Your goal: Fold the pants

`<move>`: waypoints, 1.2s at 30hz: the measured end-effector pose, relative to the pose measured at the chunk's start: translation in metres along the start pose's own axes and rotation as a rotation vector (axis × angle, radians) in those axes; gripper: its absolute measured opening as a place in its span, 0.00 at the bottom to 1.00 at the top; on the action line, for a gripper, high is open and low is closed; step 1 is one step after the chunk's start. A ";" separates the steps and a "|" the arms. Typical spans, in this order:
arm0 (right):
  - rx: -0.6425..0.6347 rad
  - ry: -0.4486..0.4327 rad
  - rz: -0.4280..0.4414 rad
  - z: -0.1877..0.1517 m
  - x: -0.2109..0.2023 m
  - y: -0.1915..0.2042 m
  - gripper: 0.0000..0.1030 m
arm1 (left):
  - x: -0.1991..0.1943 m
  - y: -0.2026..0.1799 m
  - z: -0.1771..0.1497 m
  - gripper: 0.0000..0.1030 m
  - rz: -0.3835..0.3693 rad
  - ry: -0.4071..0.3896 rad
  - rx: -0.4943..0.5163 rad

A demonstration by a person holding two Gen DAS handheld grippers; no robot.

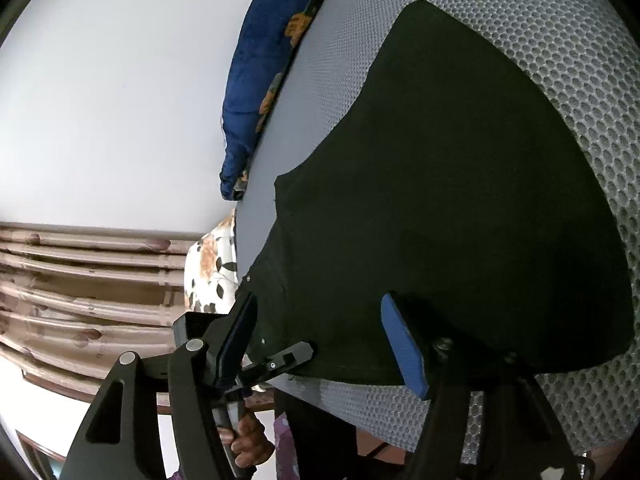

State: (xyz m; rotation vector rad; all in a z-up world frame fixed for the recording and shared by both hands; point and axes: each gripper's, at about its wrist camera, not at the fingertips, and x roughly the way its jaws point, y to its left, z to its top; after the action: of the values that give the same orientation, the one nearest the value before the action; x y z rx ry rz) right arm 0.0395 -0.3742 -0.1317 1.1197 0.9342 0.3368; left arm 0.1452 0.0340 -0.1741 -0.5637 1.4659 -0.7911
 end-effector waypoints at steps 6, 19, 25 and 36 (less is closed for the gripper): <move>-0.018 0.032 -0.046 -0.002 0.006 0.004 0.62 | 0.008 -0.003 0.000 0.15 0.009 0.001 -0.019; -0.160 0.048 -0.076 -0.007 0.008 0.030 0.68 | -0.026 -0.004 -0.005 0.57 0.030 -0.079 0.006; -0.404 -0.008 -0.130 -0.022 0.020 0.077 0.68 | -0.104 0.016 -0.020 0.59 0.061 -0.266 0.018; -0.848 0.095 -0.359 -0.078 0.094 0.146 0.30 | -0.217 0.125 -0.010 0.64 0.222 -0.423 -0.093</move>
State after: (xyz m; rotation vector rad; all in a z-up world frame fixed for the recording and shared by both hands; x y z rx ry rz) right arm 0.0652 -0.2006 -0.0570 0.1571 0.9181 0.4334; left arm 0.1655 0.2800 -0.1292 -0.5858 1.1513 -0.3997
